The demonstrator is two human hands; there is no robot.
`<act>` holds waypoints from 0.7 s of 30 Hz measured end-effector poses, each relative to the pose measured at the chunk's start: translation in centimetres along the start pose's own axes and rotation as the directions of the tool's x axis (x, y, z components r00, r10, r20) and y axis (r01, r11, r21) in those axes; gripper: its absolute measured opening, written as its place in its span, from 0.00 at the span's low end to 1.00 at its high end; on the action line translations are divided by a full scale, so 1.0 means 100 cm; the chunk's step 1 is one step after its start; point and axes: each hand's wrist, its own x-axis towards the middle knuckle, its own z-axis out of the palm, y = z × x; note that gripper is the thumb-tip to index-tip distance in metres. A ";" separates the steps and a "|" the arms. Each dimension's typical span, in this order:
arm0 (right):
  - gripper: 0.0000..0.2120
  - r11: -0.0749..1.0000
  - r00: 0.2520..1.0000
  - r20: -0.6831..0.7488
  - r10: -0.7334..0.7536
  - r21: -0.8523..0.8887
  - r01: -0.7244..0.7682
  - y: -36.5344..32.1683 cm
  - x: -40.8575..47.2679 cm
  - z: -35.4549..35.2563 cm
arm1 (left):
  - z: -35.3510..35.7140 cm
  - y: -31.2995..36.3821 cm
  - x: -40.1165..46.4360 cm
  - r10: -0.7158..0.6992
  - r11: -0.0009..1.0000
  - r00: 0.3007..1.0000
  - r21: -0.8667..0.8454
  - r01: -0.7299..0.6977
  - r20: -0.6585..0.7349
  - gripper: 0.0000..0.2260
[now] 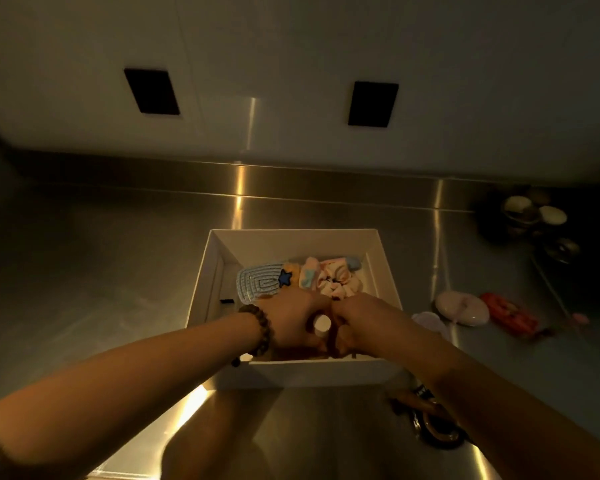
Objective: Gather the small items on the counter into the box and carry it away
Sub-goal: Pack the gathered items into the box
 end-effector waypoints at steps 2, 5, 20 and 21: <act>0.21 1.000 1.000 0.001 0.000 0.016 0.000 -0.002 -0.002 0.000 | 0.000 -0.001 -0.001 -0.017 0.999 0.999 -0.031 0.016 -0.042 0.18; 0.18 0.998 1.000 -0.002 0.004 0.059 -0.004 -0.003 -0.010 -0.005 | 0.003 -0.004 -0.003 -0.020 0.999 0.998 -0.033 0.018 -0.066 0.19; 0.21 0.868 0.895 -0.441 0.067 0.467 0.166 0.092 -0.067 -0.008 | -0.017 0.001 0.002 -0.104 0.985 0.991 -0.131 0.115 0.085 0.24; 0.21 0.872 0.893 -0.444 0.078 0.464 0.155 0.101 -0.069 -0.006 | -0.024 0.005 0.002 -0.113 0.980 0.991 -0.154 0.123 0.072 0.23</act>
